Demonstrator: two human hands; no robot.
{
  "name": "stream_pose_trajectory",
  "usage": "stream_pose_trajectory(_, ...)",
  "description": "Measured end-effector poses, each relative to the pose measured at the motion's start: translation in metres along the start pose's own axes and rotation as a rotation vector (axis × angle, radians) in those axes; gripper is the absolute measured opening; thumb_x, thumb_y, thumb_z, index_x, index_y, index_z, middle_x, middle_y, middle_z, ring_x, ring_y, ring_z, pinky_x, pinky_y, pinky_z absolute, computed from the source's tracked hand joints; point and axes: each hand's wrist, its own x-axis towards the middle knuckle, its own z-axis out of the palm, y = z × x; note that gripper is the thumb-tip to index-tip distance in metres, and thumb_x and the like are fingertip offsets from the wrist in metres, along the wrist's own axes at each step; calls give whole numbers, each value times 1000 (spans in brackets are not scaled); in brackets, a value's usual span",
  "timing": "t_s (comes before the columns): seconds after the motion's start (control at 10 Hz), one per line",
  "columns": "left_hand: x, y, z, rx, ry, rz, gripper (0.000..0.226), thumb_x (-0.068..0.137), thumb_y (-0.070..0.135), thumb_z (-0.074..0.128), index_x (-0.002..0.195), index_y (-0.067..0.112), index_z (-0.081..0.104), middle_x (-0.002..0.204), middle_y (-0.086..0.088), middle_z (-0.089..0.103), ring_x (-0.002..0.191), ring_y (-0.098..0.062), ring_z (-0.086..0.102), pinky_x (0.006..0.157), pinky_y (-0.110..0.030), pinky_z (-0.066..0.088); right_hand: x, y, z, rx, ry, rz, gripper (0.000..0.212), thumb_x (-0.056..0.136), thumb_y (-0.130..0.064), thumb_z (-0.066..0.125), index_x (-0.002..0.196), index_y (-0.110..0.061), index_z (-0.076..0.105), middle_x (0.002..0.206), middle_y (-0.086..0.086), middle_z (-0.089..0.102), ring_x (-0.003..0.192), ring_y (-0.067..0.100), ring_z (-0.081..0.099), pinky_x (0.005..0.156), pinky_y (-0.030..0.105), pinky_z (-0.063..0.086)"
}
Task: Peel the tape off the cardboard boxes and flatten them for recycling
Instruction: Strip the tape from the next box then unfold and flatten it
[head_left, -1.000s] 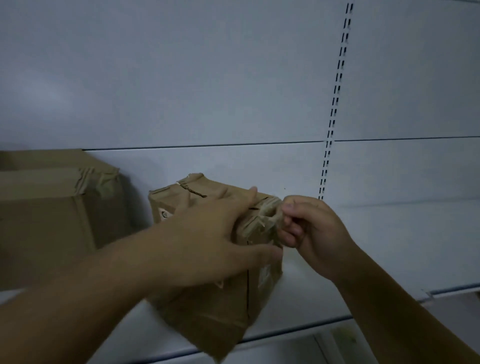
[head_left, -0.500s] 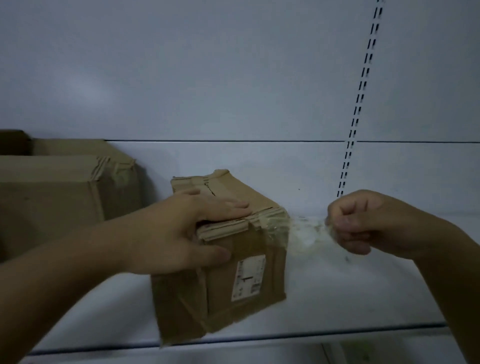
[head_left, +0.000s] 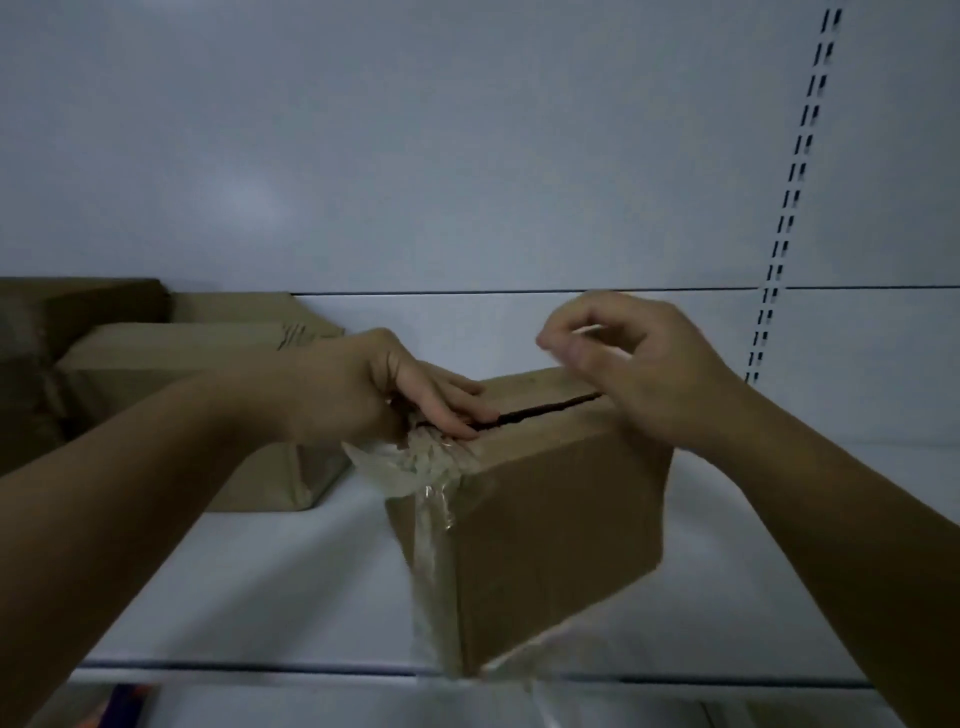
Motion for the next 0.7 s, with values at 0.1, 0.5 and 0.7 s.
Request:
stream_pose_trajectory(0.1,-3,-9,10,5,191,45,24,76,42,65,99,50,68,112,29,64,120,-1,53,109,-34,38,15,-9,15,-404,-343,110,69,66,-80,41,127,-47,48,134,-27,47,119,-5,43,99,26,37)
stream_pose_trajectory(0.5,-49,-18,84,-847,656,-150,37,79,36,58,115,27,60,108,5,68,100,-15,65,81,-33,56,25,-11,40,-746,-385,396,66,77,-74,44,135,-44,34,130,-18,50,95,3,41,73,27,29)
stream_pose_trajectory(0.7,-33,-20,101,-618,733,-182,78,53,58,75,120,53,37,103,16,57,90,-2,59,75,-20,51,27,-9,40,-705,-399,442,75,71,-79,44,137,-46,28,139,-19,40,105,4,44,82,27,33)
